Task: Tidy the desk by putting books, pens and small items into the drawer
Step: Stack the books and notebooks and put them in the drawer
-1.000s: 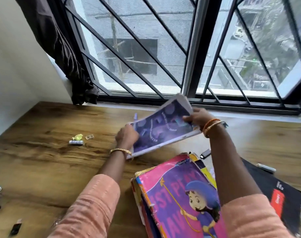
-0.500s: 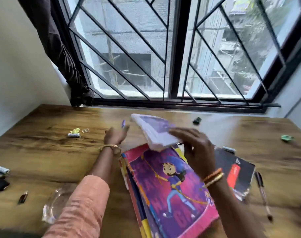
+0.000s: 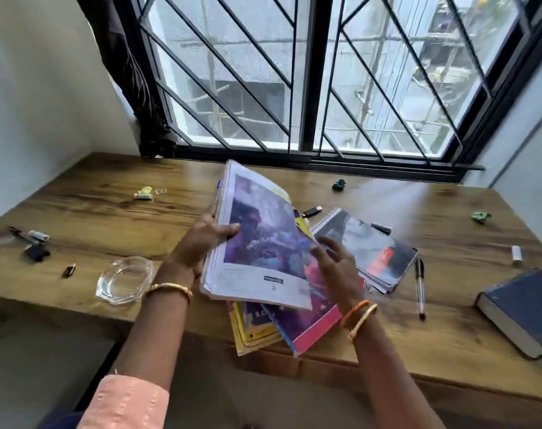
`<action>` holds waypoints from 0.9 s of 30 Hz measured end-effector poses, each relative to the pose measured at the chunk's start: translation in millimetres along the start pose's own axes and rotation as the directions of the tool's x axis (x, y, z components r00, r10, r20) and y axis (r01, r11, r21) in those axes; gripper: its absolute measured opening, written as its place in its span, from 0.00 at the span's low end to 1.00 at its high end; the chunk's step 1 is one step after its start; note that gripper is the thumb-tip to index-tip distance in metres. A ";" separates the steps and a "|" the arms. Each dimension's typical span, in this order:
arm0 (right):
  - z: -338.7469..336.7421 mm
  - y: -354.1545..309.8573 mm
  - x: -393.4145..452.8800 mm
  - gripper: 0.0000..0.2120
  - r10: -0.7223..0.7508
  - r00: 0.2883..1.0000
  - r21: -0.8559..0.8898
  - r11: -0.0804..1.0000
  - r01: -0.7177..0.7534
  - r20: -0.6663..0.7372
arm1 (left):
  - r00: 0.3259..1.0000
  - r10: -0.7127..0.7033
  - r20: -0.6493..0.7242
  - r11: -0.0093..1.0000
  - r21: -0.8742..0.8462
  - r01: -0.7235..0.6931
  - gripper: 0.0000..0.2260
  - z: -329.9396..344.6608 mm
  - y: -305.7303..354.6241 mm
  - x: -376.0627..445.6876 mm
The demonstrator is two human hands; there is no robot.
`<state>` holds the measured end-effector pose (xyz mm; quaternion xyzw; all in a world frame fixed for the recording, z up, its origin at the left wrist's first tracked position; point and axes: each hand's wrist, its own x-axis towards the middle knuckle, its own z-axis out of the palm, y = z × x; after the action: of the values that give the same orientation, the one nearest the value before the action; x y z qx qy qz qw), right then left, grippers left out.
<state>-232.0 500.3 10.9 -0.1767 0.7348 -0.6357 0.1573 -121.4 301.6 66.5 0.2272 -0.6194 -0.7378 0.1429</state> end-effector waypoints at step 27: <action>-77.2 8.1 3.4 0.11 0.391 0.911 0.637 0.671 -0.379 0.130 | 0.988 0.146 0.054 0.265 0.960 -0.092 0.66 93.0 -109.6 -62.9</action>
<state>-270.7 567.6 13.9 0.0534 0.4902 -0.8039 0.3326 -107.5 432.5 -18.8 0.2371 -0.9499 -0.1982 0.0463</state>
